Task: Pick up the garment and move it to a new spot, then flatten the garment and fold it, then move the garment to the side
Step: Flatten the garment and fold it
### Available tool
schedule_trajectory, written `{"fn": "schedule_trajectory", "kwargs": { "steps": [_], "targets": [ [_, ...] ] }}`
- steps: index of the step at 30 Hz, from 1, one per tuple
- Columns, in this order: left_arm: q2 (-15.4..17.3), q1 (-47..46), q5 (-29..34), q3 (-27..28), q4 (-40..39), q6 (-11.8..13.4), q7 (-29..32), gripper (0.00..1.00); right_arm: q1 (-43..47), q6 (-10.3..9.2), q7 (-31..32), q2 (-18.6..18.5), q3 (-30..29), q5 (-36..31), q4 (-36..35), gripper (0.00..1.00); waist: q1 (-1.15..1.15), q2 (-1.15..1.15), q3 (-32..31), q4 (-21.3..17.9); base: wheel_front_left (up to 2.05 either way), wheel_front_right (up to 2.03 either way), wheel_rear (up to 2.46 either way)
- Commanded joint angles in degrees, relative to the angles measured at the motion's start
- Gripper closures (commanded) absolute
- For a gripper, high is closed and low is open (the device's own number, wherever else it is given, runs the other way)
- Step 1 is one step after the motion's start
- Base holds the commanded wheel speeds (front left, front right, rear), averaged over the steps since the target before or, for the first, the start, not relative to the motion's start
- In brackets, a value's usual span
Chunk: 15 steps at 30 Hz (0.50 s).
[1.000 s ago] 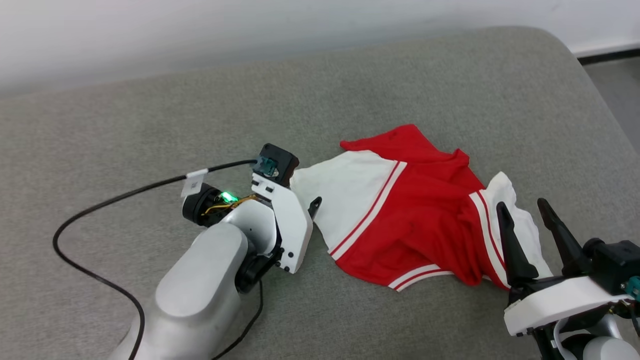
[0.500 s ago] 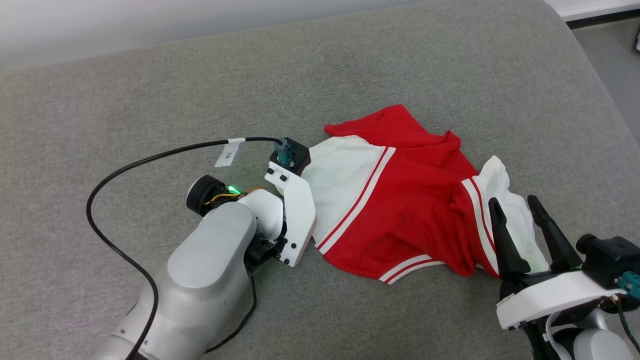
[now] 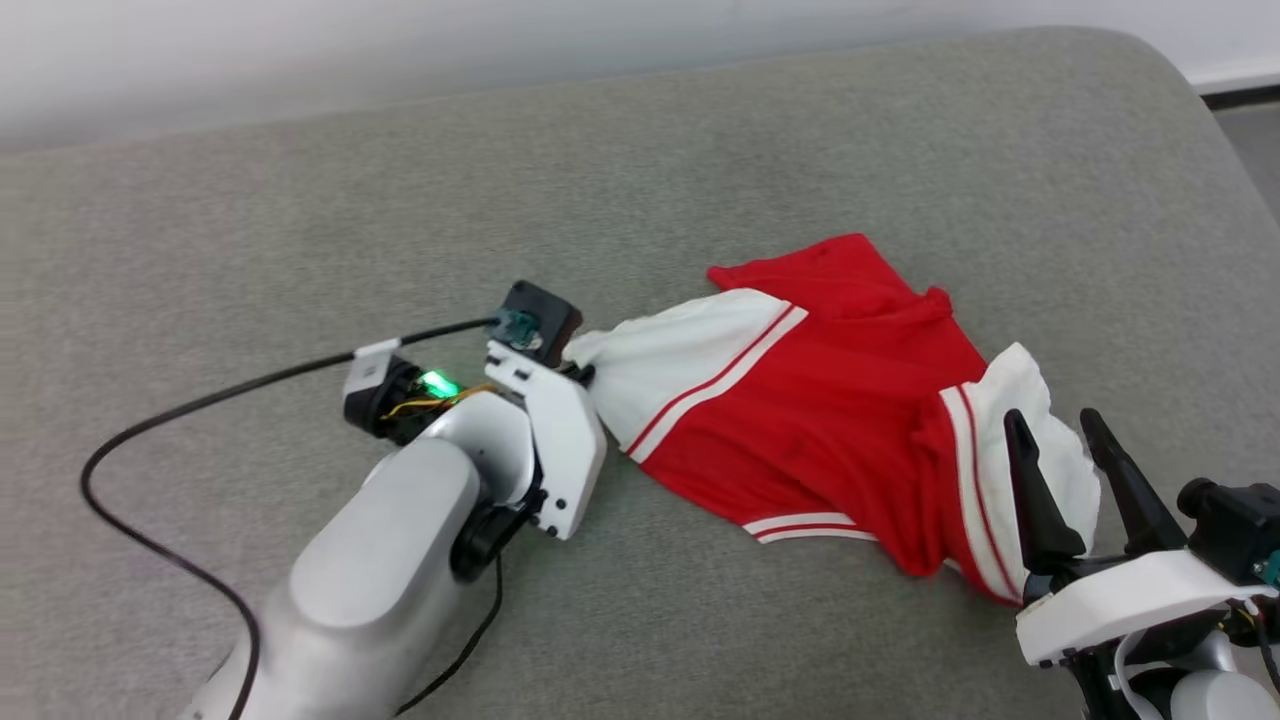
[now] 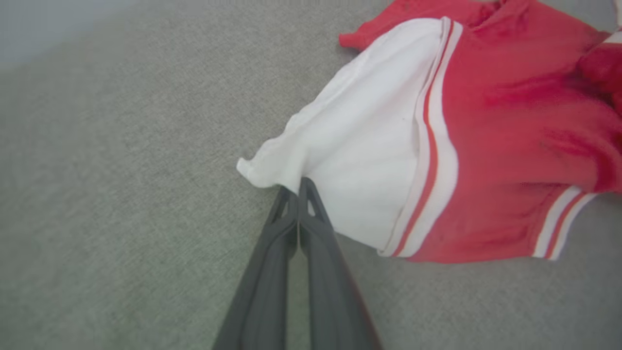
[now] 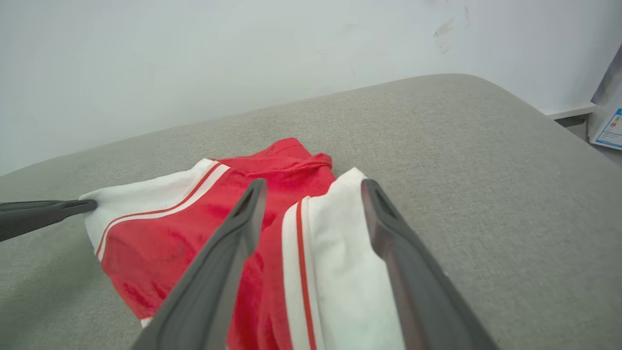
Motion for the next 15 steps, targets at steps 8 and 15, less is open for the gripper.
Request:
{"fn": "schedule_trajectory", "kwargs": {
  "steps": [8,15],
  "targets": [
    [8.0,11.9,-0.5,3.5,-15.6,6.7,-1.2,1.00,1.3,-0.04,1.8,0.1,-1.6,-0.4,-1.3,0.00,0.00,0.00,-2.2,6.0,0.00,0.00,0.00],
    [12.0,26.3,-4.6,7.9,-25.9,14.1,-0.9,1.00,2.1,-0.03,3.1,0.1,-2.6,-0.8,-2.1,0.00,0.00,0.00,-3.2,8.4,0.00,0.00,0.00]
  ]
}}
